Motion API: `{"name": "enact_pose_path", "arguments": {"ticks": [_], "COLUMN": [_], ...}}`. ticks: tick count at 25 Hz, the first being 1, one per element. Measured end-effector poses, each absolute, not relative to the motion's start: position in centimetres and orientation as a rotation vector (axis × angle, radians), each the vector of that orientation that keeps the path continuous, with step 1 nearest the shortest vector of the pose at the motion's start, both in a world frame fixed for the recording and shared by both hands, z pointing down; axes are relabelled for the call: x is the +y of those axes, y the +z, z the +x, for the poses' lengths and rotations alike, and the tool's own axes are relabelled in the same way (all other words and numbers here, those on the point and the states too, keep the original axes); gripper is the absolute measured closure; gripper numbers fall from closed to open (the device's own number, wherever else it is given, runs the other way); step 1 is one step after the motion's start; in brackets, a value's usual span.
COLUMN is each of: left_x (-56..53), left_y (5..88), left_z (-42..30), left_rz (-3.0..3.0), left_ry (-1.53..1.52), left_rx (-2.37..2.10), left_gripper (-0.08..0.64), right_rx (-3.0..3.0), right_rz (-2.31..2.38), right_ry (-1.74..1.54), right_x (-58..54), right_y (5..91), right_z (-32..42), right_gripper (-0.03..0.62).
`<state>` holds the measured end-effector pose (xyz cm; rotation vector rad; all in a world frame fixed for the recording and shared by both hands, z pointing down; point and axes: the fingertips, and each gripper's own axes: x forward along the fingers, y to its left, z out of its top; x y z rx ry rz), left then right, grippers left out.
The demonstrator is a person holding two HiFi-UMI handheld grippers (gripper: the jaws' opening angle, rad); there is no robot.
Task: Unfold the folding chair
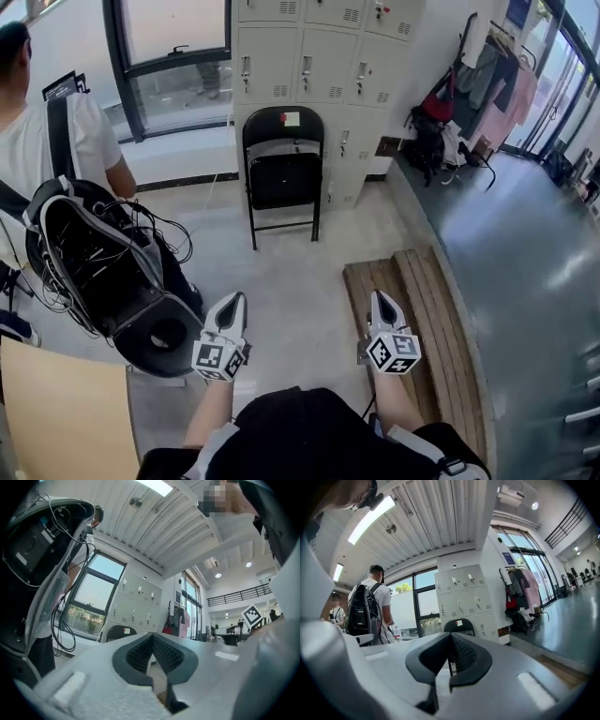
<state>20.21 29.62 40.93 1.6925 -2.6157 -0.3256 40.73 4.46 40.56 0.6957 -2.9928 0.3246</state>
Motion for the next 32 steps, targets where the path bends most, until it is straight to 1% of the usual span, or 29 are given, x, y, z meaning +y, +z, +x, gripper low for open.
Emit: {"name": "enact_pose_path", "arguments": {"ticks": [6, 17, 25, 32], "left_x": [30.6, 23.3, 18.8, 16.9], "left_y": [42.0, 39.5, 39.6, 39.8], "left_z": [18.4, 13.0, 11.6, 11.3], "left_rz": [1.552, 1.367, 1.268, 1.289], "left_ry": [-0.295, -0.315, -0.341, -0.313], "left_rx": [-2.686, -2.851, -2.899, -2.878], "left_gripper": [0.560, 0.560, 0.560, 0.560], "right_rx": [-2.996, -3.067, -3.059, -3.036], "right_rz": [0.486, 0.353, 0.329, 0.295], "right_ry": [0.323, 0.389, 0.443, 0.475], "right_x": [3.7, -7.5, -14.2, -15.5], "right_y": [41.8, 40.5, 41.2, 42.6], "right_z": [34.9, 26.4, 25.0, 23.3], "right_gripper": [0.588, 0.588, 0.588, 0.588]}}
